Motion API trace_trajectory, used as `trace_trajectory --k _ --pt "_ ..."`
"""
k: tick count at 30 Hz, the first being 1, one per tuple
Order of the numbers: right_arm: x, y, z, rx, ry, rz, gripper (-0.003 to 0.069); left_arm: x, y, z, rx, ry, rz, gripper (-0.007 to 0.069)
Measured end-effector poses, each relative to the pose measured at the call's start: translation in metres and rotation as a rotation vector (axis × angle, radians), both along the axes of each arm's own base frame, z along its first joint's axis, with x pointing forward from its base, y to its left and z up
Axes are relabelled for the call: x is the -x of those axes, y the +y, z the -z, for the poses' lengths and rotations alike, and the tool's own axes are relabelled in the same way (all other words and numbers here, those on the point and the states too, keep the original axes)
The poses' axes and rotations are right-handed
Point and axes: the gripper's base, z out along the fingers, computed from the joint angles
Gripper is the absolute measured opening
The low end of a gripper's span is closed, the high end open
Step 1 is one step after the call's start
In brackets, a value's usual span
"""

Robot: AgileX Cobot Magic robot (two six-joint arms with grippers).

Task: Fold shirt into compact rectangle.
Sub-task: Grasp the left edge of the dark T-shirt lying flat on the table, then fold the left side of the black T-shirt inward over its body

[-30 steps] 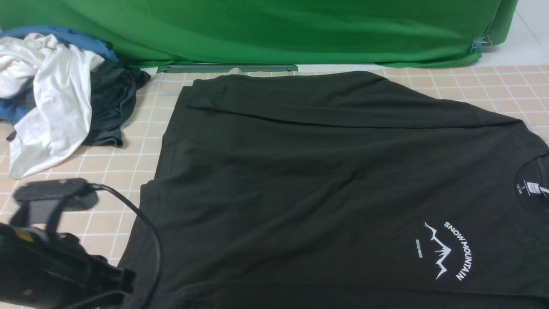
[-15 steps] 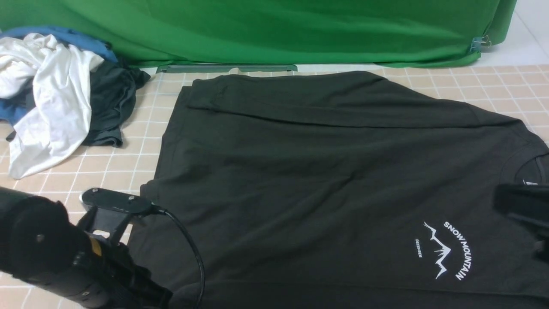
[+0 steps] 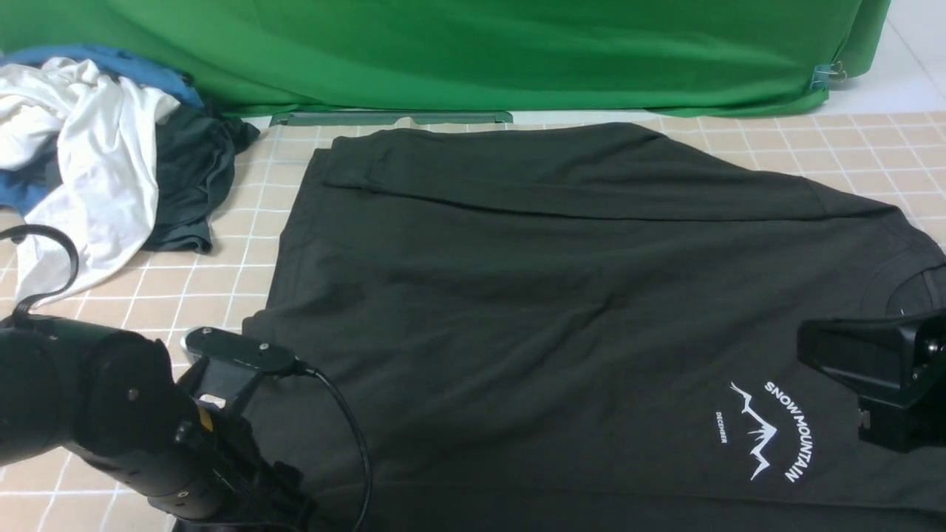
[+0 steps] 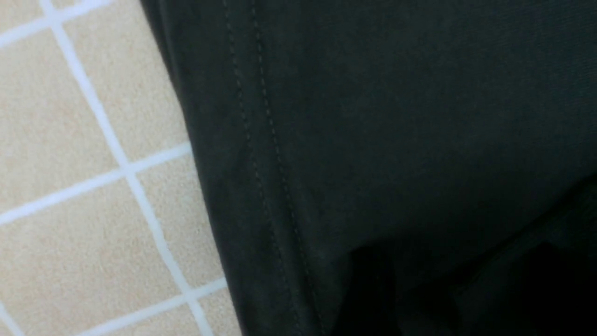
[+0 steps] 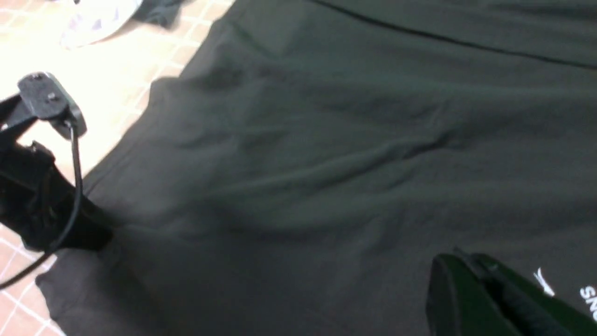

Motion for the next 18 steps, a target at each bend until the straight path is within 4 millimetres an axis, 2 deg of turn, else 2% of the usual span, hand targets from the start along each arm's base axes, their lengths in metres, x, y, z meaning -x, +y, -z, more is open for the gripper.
trace_trajectory --k 1,4,5,8,13,18 --pt "0.0 0.0 0.0 -0.001 -0.004 0.001 0.0036 -0.001 -0.001 0.0 0.003 0.0 0.01 0.0383" --pt "-0.001 0.0 -0.001 -0.003 -0.01 0.003 0.0036 -0.001 -0.003 0.0 0.019 0.007 0.031 0.0248" --pt "-0.001 0.0 -0.001 -0.003 -0.014 0.004 0.0036 0.0 -0.003 0.0 0.024 0.014 0.033 0.0174" --pt "-0.001 0.0 -0.001 -0.003 -0.019 0.005 0.0036 -0.001 -0.005 -0.001 0.036 0.034 0.029 0.0053" --pt "-0.001 0.0 -0.001 -0.002 -0.02 0.004 0.0036 -0.004 -0.008 -0.014 0.027 0.101 0.058 0.0034" --pt "-0.001 0.0 -0.001 -0.002 -0.021 0.005 0.0036 -0.011 -0.011 -0.053 0.061 0.031 0.073 0.0034"
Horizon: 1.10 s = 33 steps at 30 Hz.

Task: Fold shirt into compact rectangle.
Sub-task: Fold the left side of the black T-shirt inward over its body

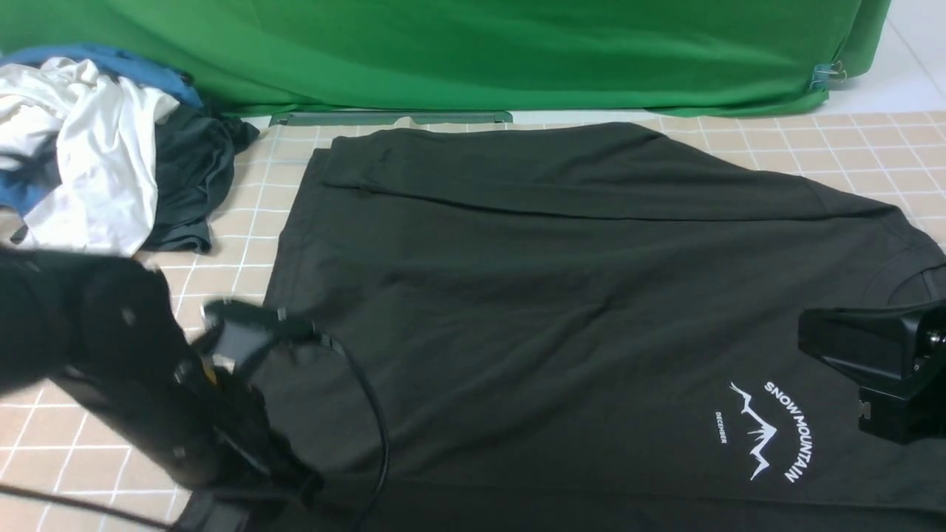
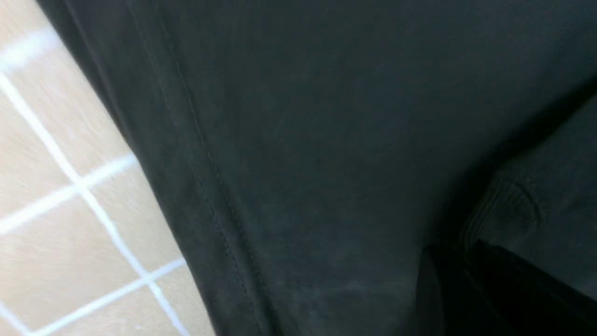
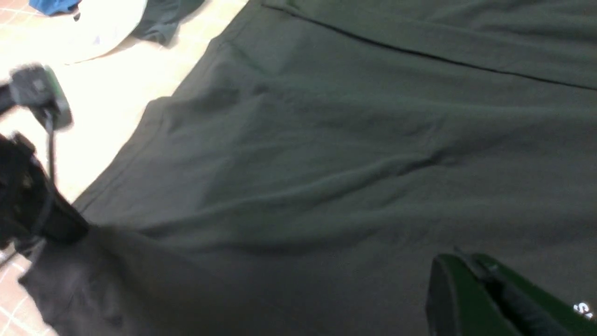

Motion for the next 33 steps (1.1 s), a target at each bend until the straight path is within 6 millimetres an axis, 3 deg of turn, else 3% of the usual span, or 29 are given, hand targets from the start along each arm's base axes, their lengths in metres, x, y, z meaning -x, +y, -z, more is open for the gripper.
trace_trajectory --k 5,10,16,22,33 --pt "-0.001 0.0 -0.001 -0.004 -0.009 0.003 0.0036 -0.005 -0.003 -0.049 0.067 -0.1 -0.081 0.0034" --pt "-0.002 0.0 -0.002 -0.012 -0.027 0.01 0.0036 -0.011 0.002 -0.069 0.004 -0.131 -0.085 0.0034" --pt "-0.003 0.0 -0.005 -0.023 -0.052 0.019 0.0036 -0.04 0.004 -0.081 -0.07 -0.29 -0.106 0.0034" --pt "-0.003 0.0 -0.005 -0.023 -0.053 0.019 0.0036 -0.073 -0.002 -0.076 -0.101 -0.37 -0.112 0.0034" --pt "-0.003 0.0 -0.005 -0.023 -0.053 0.019 0.0036 -0.121 0.004 -0.034 -0.186 -0.34 -0.158 0.0034"
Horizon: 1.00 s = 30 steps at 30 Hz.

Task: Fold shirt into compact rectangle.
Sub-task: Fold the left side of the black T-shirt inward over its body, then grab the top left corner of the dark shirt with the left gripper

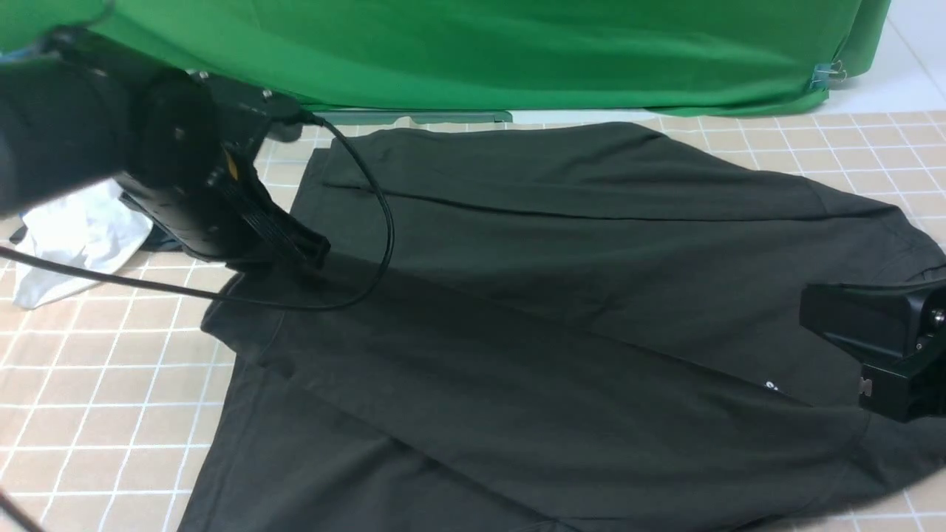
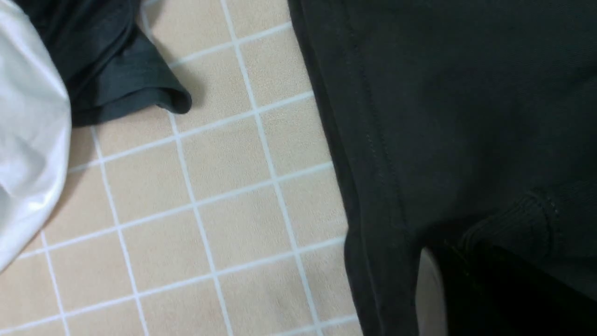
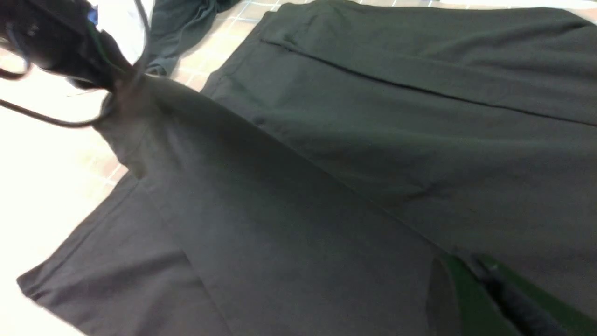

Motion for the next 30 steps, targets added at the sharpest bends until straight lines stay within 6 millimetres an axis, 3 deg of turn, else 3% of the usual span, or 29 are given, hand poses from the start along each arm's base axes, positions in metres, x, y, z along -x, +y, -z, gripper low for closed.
trace_trajectory --k 6,14,17,21,25,27,30 --pt "0.0 0.0 0.0 0.0 0.001 0.0 0.0036 -0.011 -0.004 0.013 -0.001 -0.028 0.021 0.0048" --pt "-0.007 -0.002 0.009 -0.001 0.081 0.041 0.0036 -0.018 0.002 0.004 -0.081 -0.07 0.013 0.0271" --pt "-0.013 -0.005 0.015 0.025 0.159 0.065 0.0036 -0.018 0.004 -0.002 -0.104 -0.044 -0.007 0.0295" --pt "-0.016 -0.008 0.02 0.062 0.218 0.067 0.0036 -0.019 0.004 -0.019 -0.067 -0.067 -0.044 0.0213" --pt "-0.016 -0.008 0.02 0.067 0.223 0.063 0.0036 -0.035 0.005 -0.043 0.091 -0.108 -0.138 0.0048" --pt "-0.016 -0.007 0.019 0.067 0.222 0.062 0.0036 -0.049 0.007 -0.046 0.173 -0.1 -0.186 0.0018" --pt "-0.016 -0.007 0.019 0.068 0.222 0.062 0.0036 -0.076 0.01 -0.033 0.229 -0.063 -0.2 0.0017"
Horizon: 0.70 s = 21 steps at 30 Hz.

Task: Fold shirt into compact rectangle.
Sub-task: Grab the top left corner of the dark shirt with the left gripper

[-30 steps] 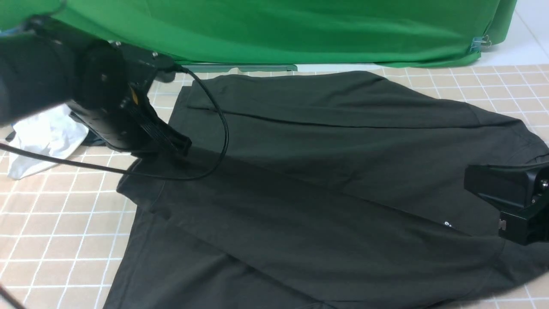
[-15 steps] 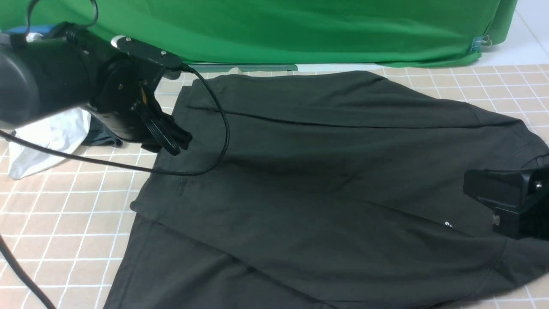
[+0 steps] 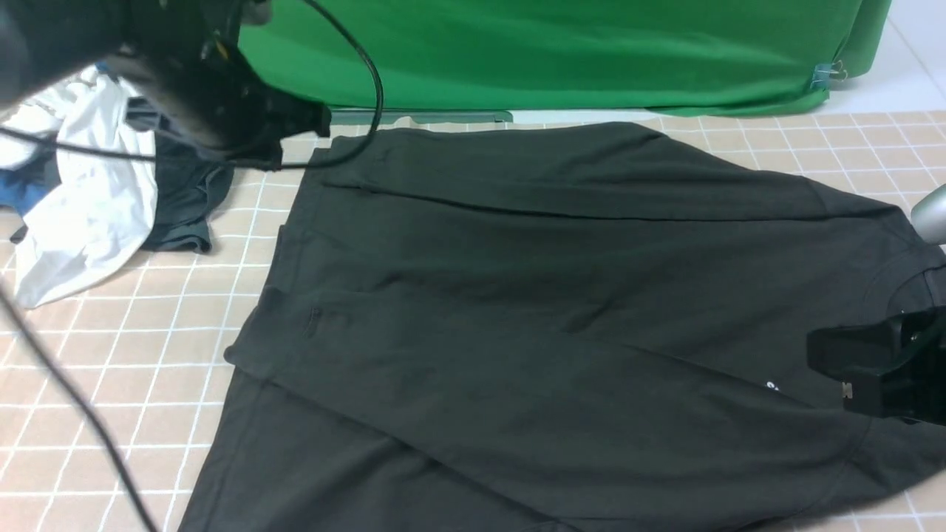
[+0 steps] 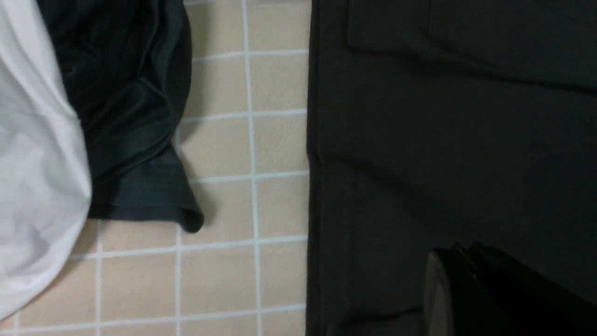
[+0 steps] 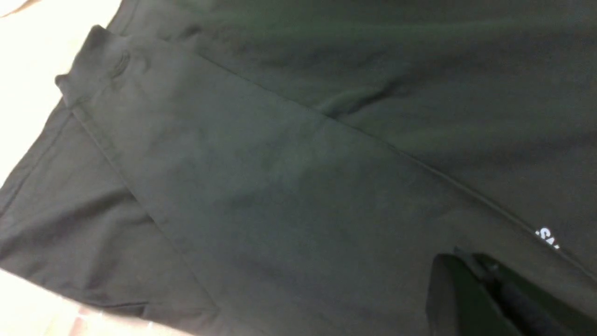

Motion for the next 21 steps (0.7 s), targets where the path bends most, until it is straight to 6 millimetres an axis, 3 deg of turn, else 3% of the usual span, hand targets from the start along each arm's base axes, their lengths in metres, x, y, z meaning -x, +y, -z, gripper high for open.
trace_trajectory --k 4,6,8,12,16,17,21 --pt "0.0 0.0 0.0 0.0 0.0 0.0 0.0036 -0.039 -0.005 0.033 0.03 0.04 -0.012 0.0027" --pt "0.0 0.0 0.0 0.001 0.0 -0.001 0.0036 -0.057 -0.008 0.048 0.029 0.043 -0.014 0.0067" --pt "0.0 0.0 0.0 0.001 0.0 -0.001 0.0036 -0.065 -0.008 0.055 0.026 0.045 -0.014 0.0094" --pt "0.0 0.0 0.0 0.001 0.0 0.0 0.0036 -0.098 -0.004 0.083 0.025 -0.002 -0.031 0.0252" --pt "0.0 0.0 0.0 0.001 0.0 0.0 0.0036 -0.113 0.001 0.096 0.031 -0.051 -0.047 0.0367" --pt "0.0 0.0 0.0 0.001 0.0 0.0 0.0036 -0.119 0.004 0.103 0.033 -0.075 -0.054 0.0426" --pt "0.0 0.0 0.0 0.001 0.0 0.0 0.0036 -0.123 0.005 0.118 0.032 -0.072 -0.055 0.0475"
